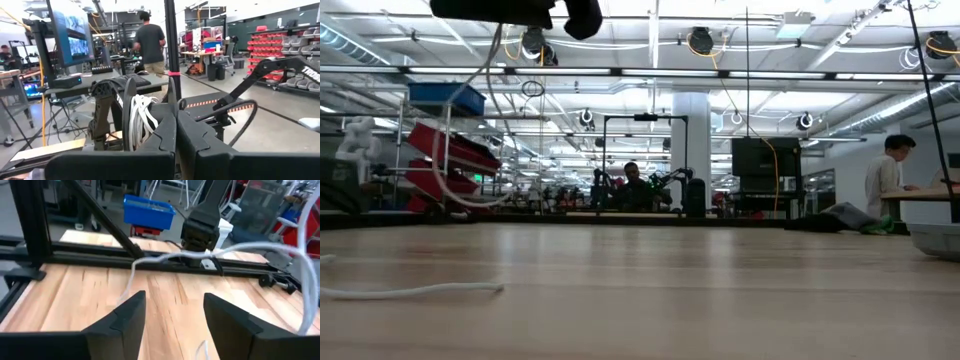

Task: Coil cords
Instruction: Coil the white cable wire onto the spool

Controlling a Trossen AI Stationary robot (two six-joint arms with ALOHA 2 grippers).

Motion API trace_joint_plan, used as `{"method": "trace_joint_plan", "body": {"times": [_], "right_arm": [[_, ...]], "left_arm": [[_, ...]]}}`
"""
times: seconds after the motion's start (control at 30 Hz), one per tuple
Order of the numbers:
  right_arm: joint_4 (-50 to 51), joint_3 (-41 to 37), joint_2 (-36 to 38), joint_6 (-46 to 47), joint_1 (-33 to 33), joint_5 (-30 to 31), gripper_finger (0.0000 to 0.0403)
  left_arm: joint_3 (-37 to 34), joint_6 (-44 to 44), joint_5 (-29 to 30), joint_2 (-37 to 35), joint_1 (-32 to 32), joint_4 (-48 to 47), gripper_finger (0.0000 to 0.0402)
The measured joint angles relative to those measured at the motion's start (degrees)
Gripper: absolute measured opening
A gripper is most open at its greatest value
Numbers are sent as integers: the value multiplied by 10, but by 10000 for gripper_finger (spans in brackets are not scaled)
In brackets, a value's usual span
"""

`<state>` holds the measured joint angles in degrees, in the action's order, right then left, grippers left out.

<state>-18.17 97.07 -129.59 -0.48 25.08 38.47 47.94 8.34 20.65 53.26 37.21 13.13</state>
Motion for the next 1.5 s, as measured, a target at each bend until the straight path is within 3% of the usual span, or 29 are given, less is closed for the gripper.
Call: {"method": "trace_joint_plan", "body": {"times": [0.33, 0.57, 0.73, 0.93, 1.17, 1.5], "right_arm": [[-39, 6, -6, 42, -12, -15, 201], [-128, 6, -6, 47, -31, -103, 199], [-138, 6, -6, 54, -34, -99, 194], [-138, 6, -6, 69, -40, -98, 135], [-131, 6, -6, 69, -45, -98, 17], [-69, 6, -6, 70, -37, -100, 1]], "left_arm": [[0, 15, 13, 12, -1, 22, 2], [0, 30, 13, 20, -1, 28, 2], [0, 30, 13, 23, -1, 32, 2], [0, 30, 13, 23, -1, 31, 2], [0, 29, 12, 23, -1, 31, 2], [0, 30, 12, 22, -1, 31, 2]]}}
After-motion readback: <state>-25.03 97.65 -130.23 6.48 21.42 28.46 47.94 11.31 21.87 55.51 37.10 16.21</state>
